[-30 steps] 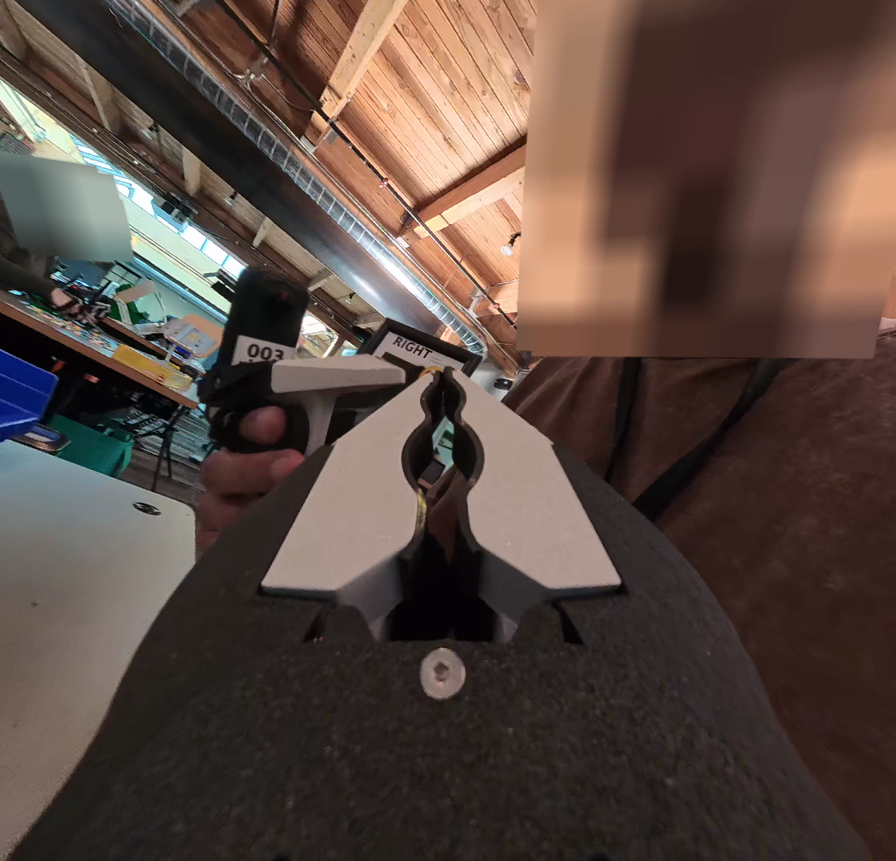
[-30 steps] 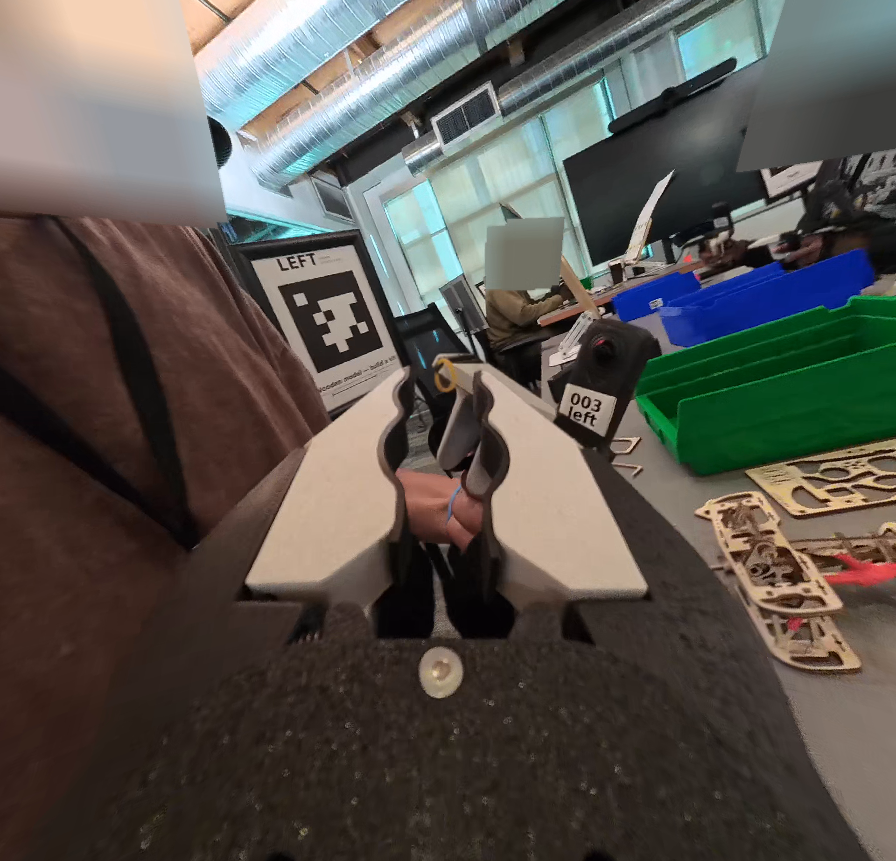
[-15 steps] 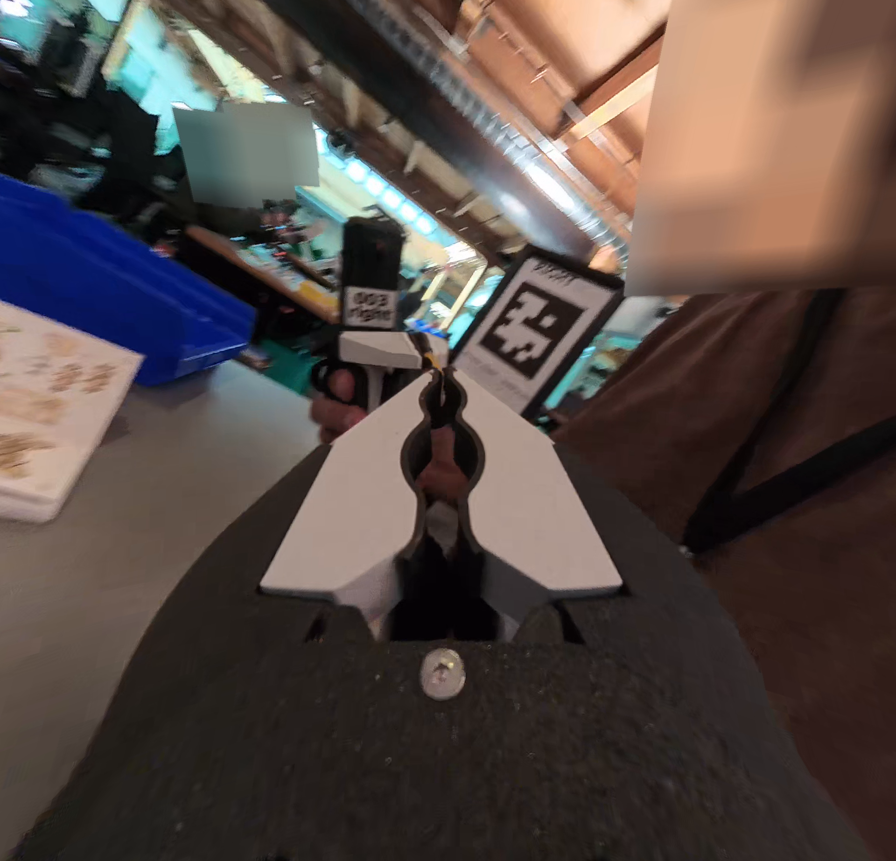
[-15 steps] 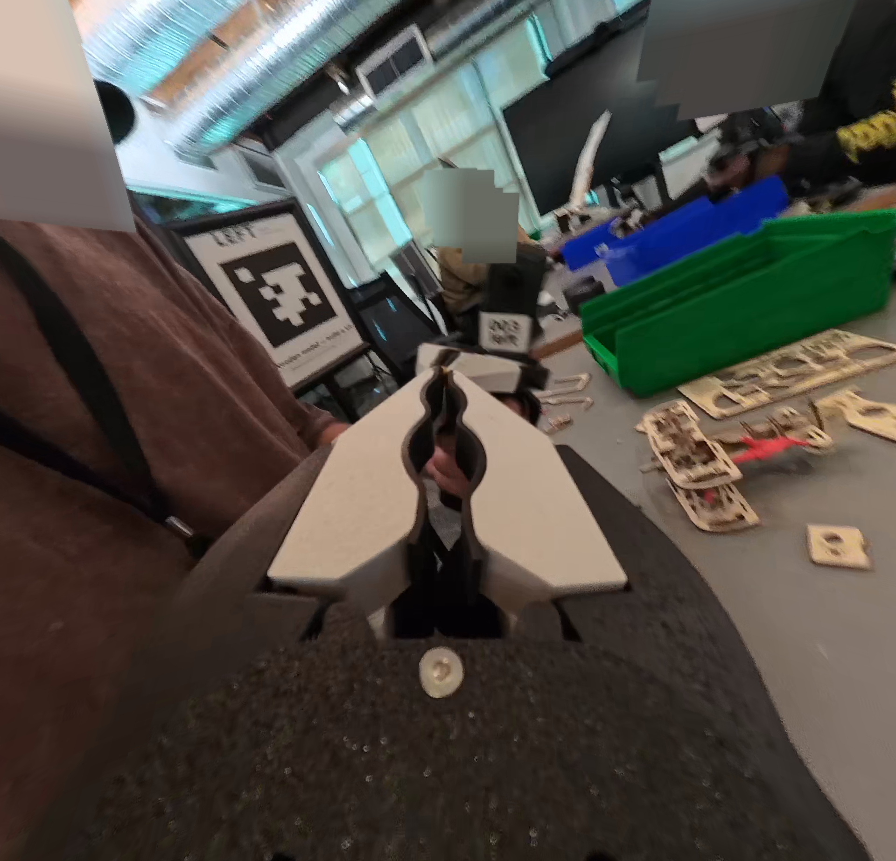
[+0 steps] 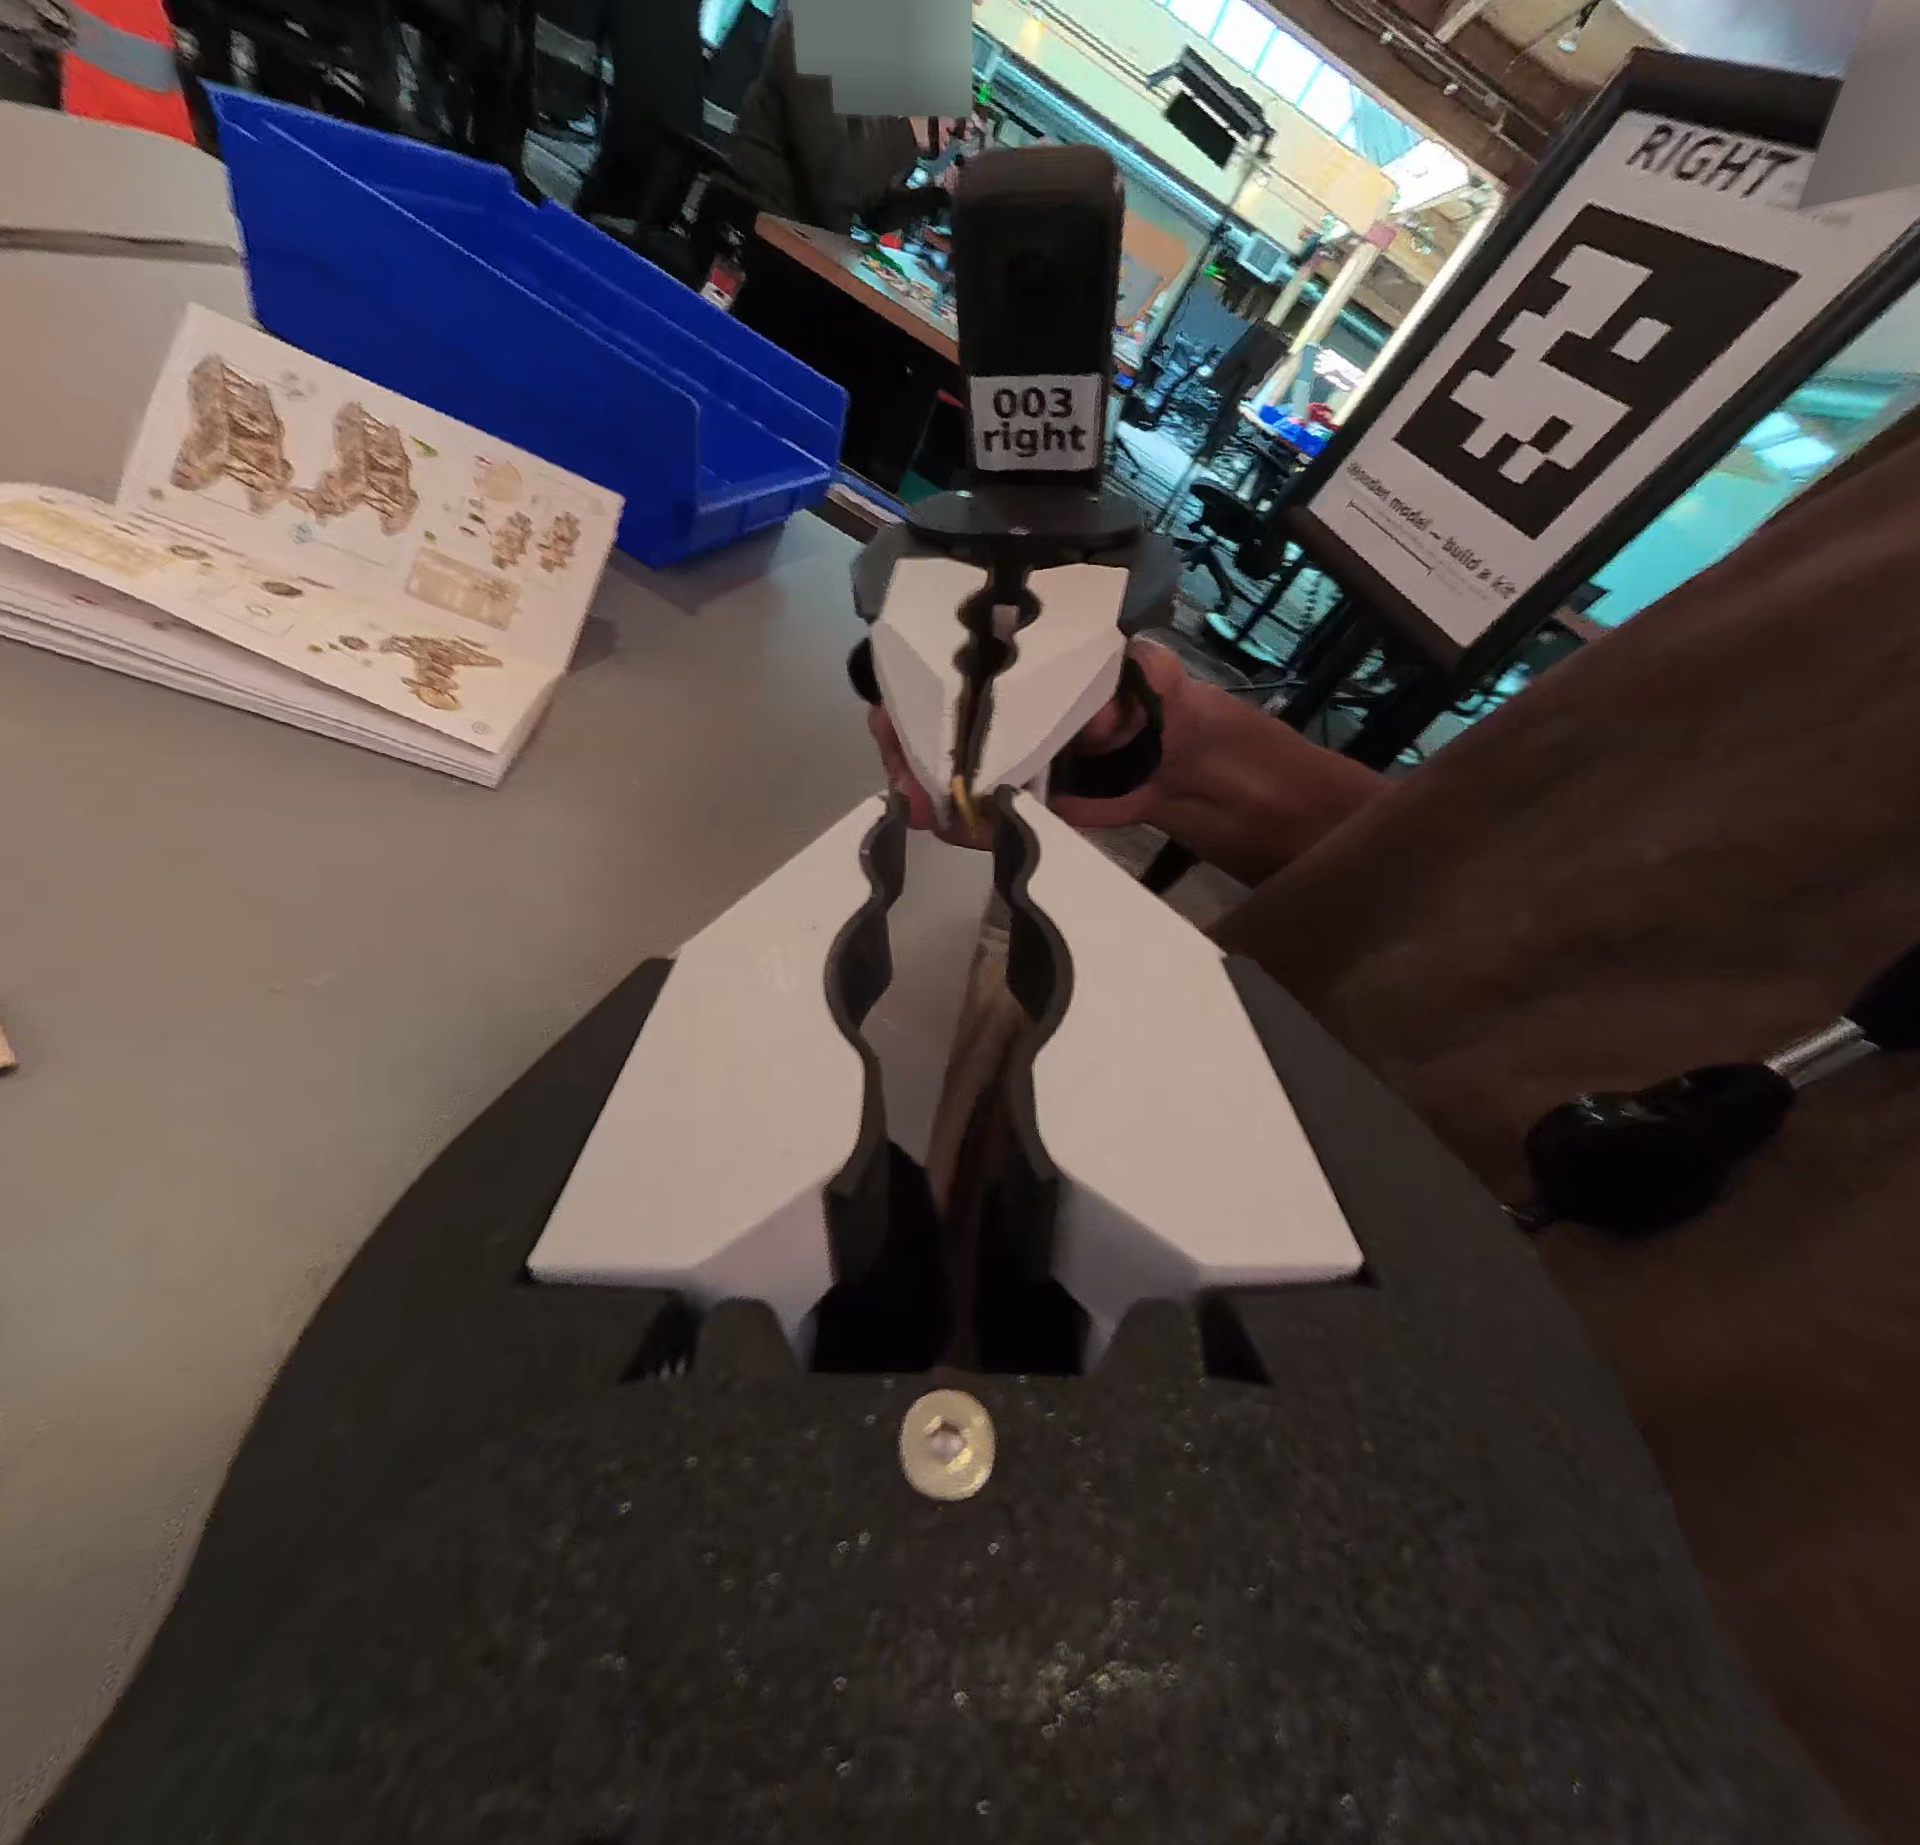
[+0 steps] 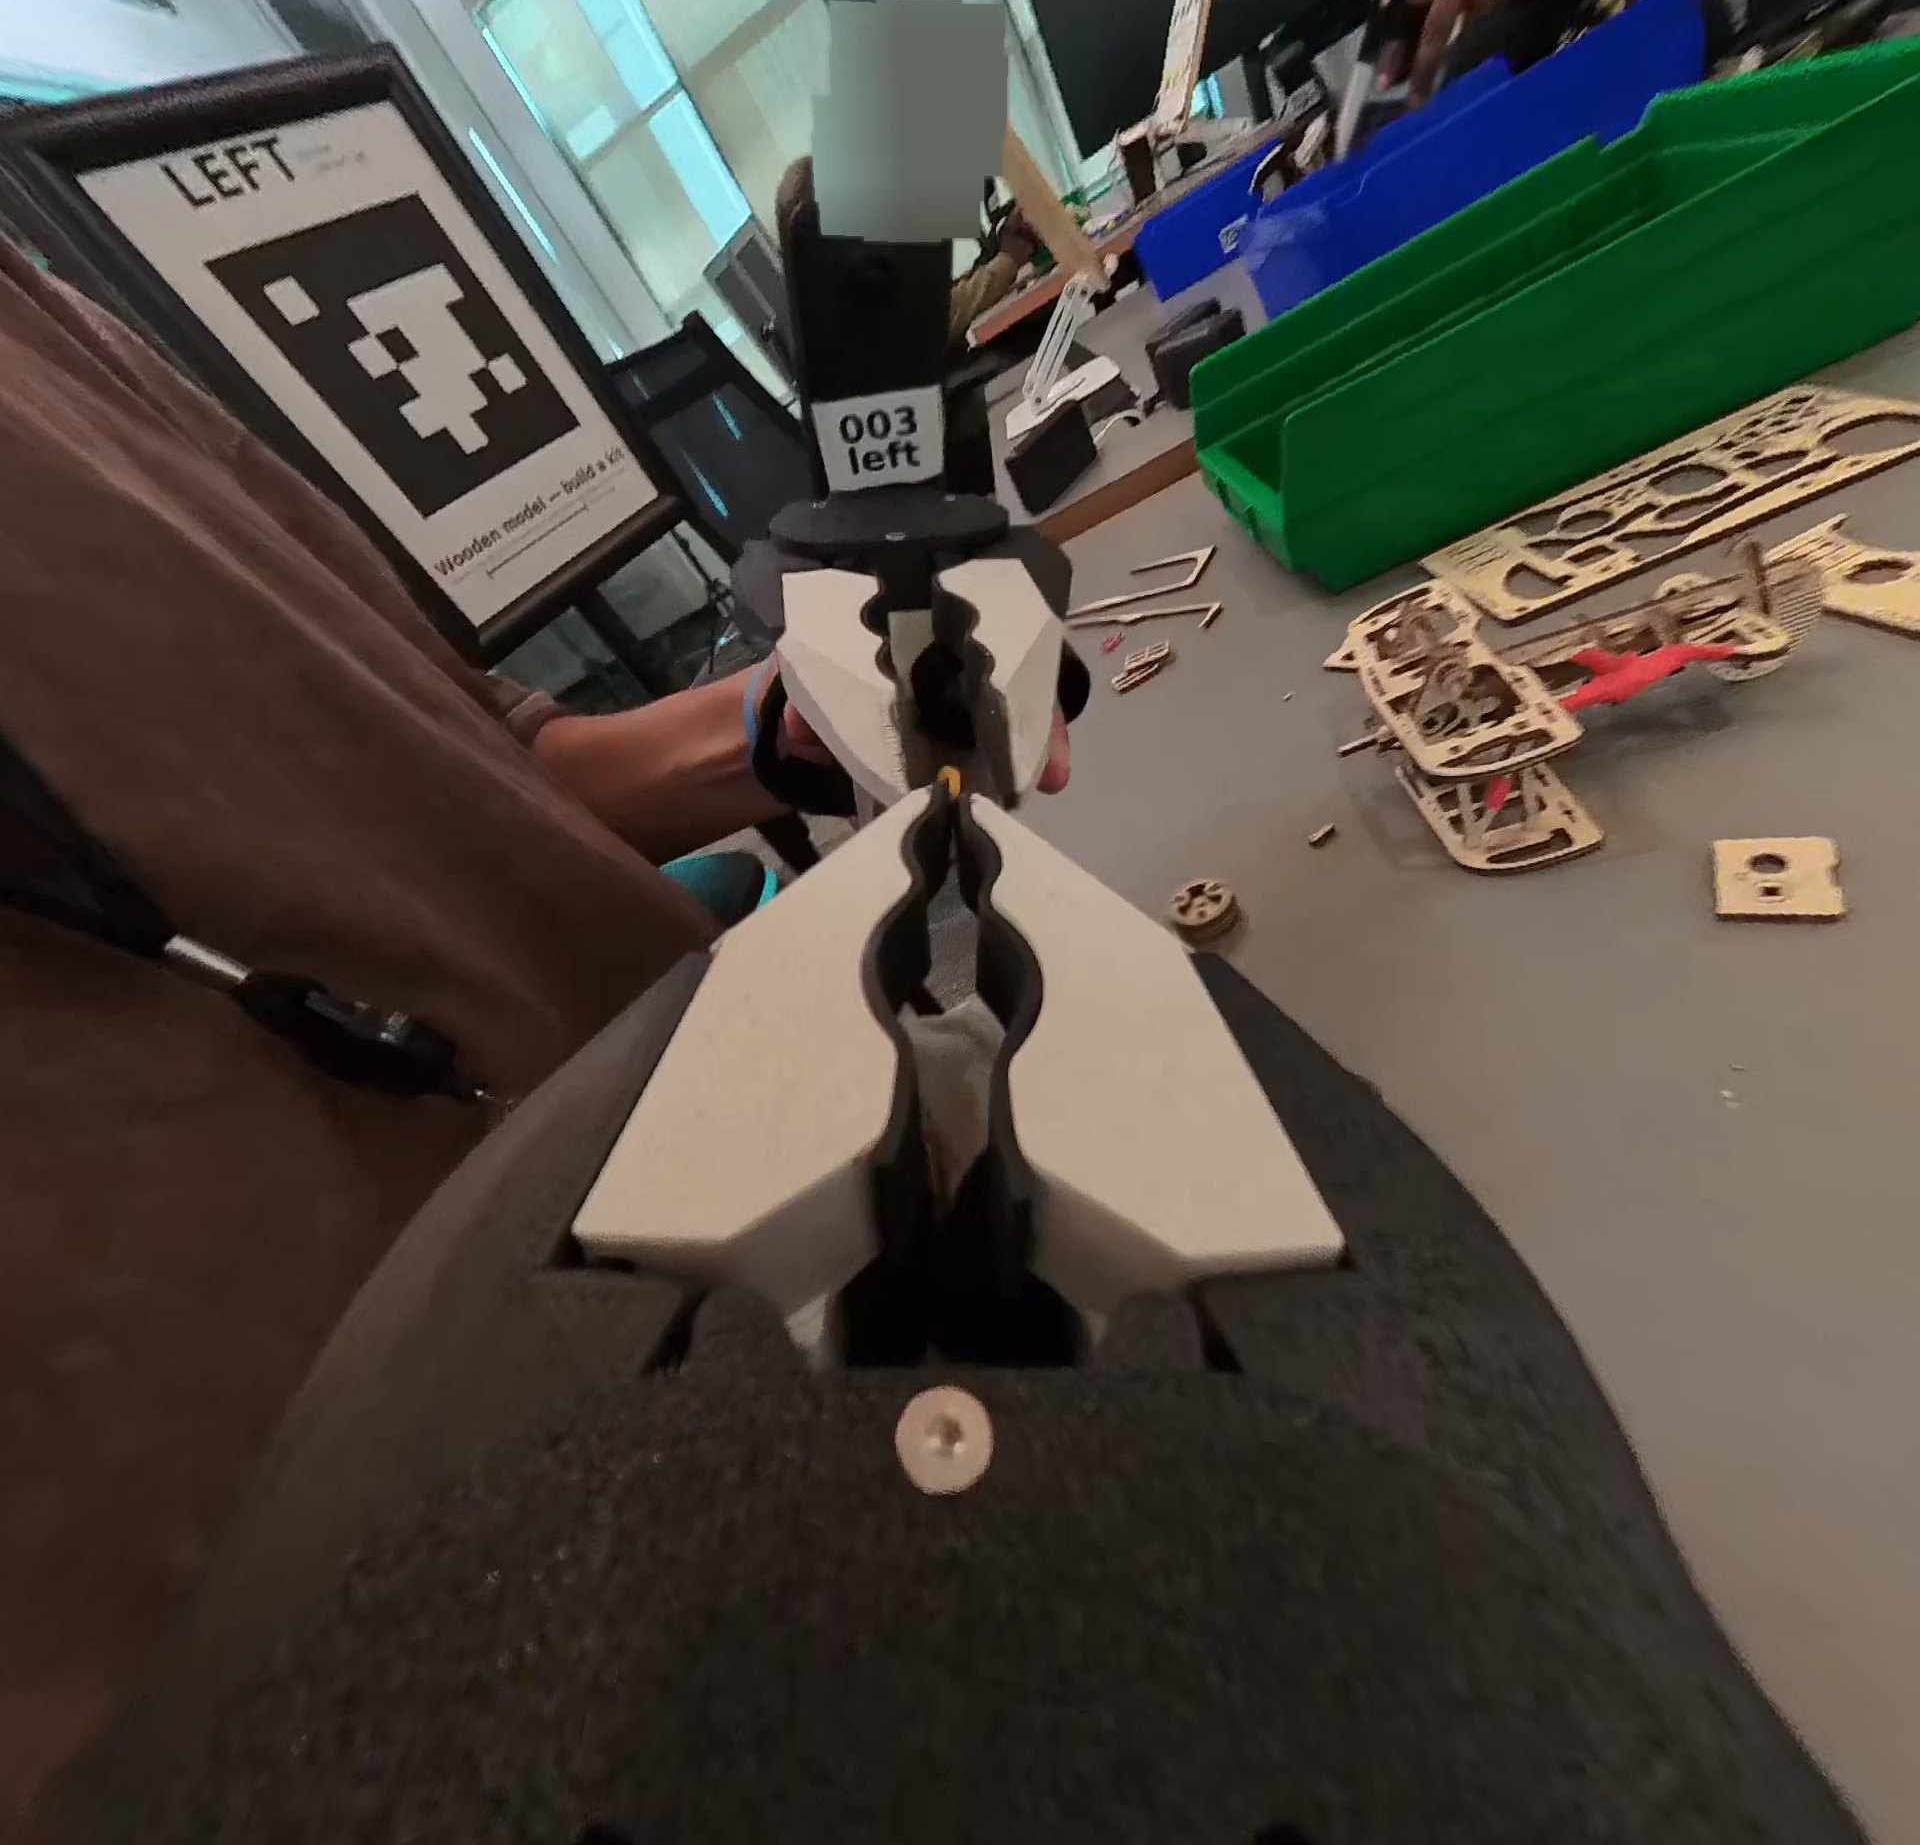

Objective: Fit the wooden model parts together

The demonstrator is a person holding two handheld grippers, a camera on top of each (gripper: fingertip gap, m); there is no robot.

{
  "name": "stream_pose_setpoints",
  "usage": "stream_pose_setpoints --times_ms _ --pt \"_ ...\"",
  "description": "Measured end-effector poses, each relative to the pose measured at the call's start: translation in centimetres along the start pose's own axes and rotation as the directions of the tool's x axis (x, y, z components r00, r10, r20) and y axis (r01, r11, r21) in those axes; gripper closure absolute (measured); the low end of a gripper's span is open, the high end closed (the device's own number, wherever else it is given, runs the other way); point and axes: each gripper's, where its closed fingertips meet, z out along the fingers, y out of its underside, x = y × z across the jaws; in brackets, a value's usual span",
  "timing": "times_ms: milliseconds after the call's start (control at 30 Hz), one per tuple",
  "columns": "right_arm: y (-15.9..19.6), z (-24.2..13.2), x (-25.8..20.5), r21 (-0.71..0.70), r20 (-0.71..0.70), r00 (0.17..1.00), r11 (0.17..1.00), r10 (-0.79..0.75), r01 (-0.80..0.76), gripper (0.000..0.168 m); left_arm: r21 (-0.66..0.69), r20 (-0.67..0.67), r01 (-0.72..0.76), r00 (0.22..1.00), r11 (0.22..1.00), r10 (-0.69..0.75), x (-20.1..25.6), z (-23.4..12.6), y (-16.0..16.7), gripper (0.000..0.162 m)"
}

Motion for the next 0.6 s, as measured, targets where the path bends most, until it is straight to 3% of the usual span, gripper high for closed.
stream_pose_setpoints --times_ms 100,233,400,500,600 --pt "1.0 0.4 -0.1 -0.031 0.016 1.000 0.999 0.014 -0.014 0.168 -0.032 0.014 0.011 1.000 0.999 -0.011 0.3 -0.2 1.0 0.156" --pt "2.1 0.4 1.0 -0.038 -0.017 0.998 0.998 0.058 -0.058 0.168 -0.096 0.145 0.016 0.989 0.995 -0.002 -1.2 -0.4 2.7 0.162" --pt "6.0 0.1 6.5 -0.143 -0.305 0.939 0.968 0.157 -0.208 0.168 -0.225 0.447 0.079 0.894 0.971 0.031 -5.2 0.0 7.0 0.162" --pt "8.2 -0.1 8.9 -0.222 -0.439 0.891 0.946 0.119 -0.235 0.168 -0.175 0.566 0.231 0.819 0.957 -0.095 -6.9 0.3 9.4 0.162" --pt "8.6 0.2 10.0 -0.288 -0.485 0.872 0.931 0.059 -0.223 0.168 -0.075 0.606 0.336 0.763 0.939 -0.224 -7.6 0.5 10.1 0.162"
